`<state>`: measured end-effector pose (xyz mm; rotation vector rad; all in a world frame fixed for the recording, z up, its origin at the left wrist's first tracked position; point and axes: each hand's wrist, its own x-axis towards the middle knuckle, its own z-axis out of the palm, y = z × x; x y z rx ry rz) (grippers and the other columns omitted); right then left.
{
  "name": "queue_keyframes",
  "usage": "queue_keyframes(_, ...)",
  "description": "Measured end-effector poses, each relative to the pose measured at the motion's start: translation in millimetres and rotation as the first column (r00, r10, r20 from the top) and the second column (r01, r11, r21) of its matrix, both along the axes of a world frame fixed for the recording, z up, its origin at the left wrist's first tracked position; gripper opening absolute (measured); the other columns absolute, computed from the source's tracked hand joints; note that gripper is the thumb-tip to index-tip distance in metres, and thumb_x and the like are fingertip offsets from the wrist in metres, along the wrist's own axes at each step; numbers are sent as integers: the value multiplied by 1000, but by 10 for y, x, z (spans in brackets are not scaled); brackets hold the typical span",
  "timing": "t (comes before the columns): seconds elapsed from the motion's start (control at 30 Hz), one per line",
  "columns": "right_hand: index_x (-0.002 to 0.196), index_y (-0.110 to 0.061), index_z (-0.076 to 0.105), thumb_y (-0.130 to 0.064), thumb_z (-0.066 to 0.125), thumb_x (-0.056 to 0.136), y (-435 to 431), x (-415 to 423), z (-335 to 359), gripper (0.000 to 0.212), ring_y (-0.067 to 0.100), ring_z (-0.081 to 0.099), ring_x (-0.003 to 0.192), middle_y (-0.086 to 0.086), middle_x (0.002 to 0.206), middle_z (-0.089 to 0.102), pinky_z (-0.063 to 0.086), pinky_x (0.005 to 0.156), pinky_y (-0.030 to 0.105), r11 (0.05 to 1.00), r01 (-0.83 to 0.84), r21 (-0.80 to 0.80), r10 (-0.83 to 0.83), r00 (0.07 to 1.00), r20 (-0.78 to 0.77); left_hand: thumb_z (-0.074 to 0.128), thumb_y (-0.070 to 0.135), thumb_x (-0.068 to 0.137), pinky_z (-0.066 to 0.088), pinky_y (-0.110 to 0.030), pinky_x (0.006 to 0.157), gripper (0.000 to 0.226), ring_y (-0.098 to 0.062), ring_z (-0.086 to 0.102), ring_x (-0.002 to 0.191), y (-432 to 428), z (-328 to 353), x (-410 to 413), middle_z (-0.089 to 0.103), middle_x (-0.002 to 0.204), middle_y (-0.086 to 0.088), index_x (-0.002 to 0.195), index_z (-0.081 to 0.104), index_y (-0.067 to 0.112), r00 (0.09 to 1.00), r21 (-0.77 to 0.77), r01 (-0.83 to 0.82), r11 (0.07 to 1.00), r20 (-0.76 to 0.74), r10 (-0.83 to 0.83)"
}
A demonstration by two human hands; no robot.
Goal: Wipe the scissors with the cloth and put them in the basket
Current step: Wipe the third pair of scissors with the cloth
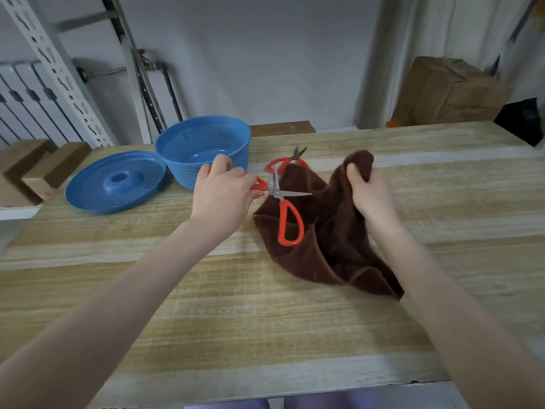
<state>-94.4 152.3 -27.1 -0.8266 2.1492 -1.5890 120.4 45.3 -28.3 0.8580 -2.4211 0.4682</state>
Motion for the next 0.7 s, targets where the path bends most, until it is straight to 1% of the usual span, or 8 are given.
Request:
queue_keyframes(0.07, 89, -10, 62, -32, 39, 104, 3, 130, 106, 35, 17, 60, 80, 3, 84, 64, 44, 69, 22, 994, -80, -76, 68, 986, -153, 46, 46, 86, 41, -39, 72, 41, -30, 52, 85, 11, 8, -43, 62, 67, 5, 72, 69, 16, 999, -35, 25, 999, 31, -24)
queue_keyframes(0.13, 97, -7, 61, -35, 31, 105, -25, 301, 114, 41, 16, 58, 83, 5, 89, 63, 40, 71, 21, 973, -222, 60, 229, 908, -351, 40, 48, 84, 41, -37, 72, 44, -29, 53, 84, 45, 10, -86, 62, 67, 6, 71, 69, 17, 999, -69, 42, 997, 36, -40)
queue_keyframes(0.2, 116, -4, 56, -42, 27, 104, -77, 387, 6, 49, 24, 58, 101, 12, 111, 61, 45, 89, 31, 922, -272, 275, 377, 785, -491, 42, 48, 84, 41, -38, 73, 42, -29, 53, 87, 67, 9, -111, 62, 68, 6, 73, 68, 18, 999, -93, 53, 994, 6, -53)
queue_keyframes(0.27, 119, -6, 54, -44, 28, 102, -80, 413, -64, 49, 29, 58, 107, 13, 117, 60, 46, 95, 44, 854, -303, 422, 504, 685, -527, 45, 48, 85, 42, -39, 74, 39, -29, 51, 90, 80, 11, -119, 62, 71, 7, 75, 68, 18, 998, -100, 57, 993, -15, -59)
queue_keyframes(0.33, 106, -12, 61, -40, 34, 102, -65, 381, -39, 39, 24, 63, 98, 8, 107, 65, 50, 91, 44, 772, -448, 451, 624, 669, -403, 49, 47, 85, 43, -38, 74, 35, -26, 46, 94, 88, 1, -119, 61, 72, 7, 75, 67, 19, 997, -106, 67, 992, -41, -72)
queue_keyframes(0.43, 94, -17, 65, -26, 49, 101, -15, 300, 53, 20, 15, 65, 91, 2, 99, 70, 51, 87, 30, 695, -635, 337, 710, 680, -182, 51, 45, 85, 45, -38, 72, 33, -24, 42, 95, 71, -26, -86, 60, 72, 8, 75, 68, 18, 987, -103, 122, 987, -97, -132)
queue_keyframes(0.6, 81, -22, 66, -24, 63, 93, -11, 218, 25, 13, 4, 68, 66, -9, 68, 72, 52, 72, 21, 743, -648, 168, 647, 759, 72, 50, 45, 85, 46, -38, 69, 34, -24, 41, 92, 44, -41, -73, 60, 71, 7, 75, 67, 17, 978, -115, 174, 978, -95, -185)
queue_keyframes(0.7, 81, -18, 67, -24, 66, 90, -25, 173, -1, 11, 10, 69, 64, -5, 68, 73, 55, 74, 27, 745, -641, 183, 626, 767, 140, 49, 43, 85, 47, -37, 67, 34, -23, 39, 91, 95, -83, -61, 58, 69, 6, 72, 65, 16, 976, -124, 186, 975, -94, -198)
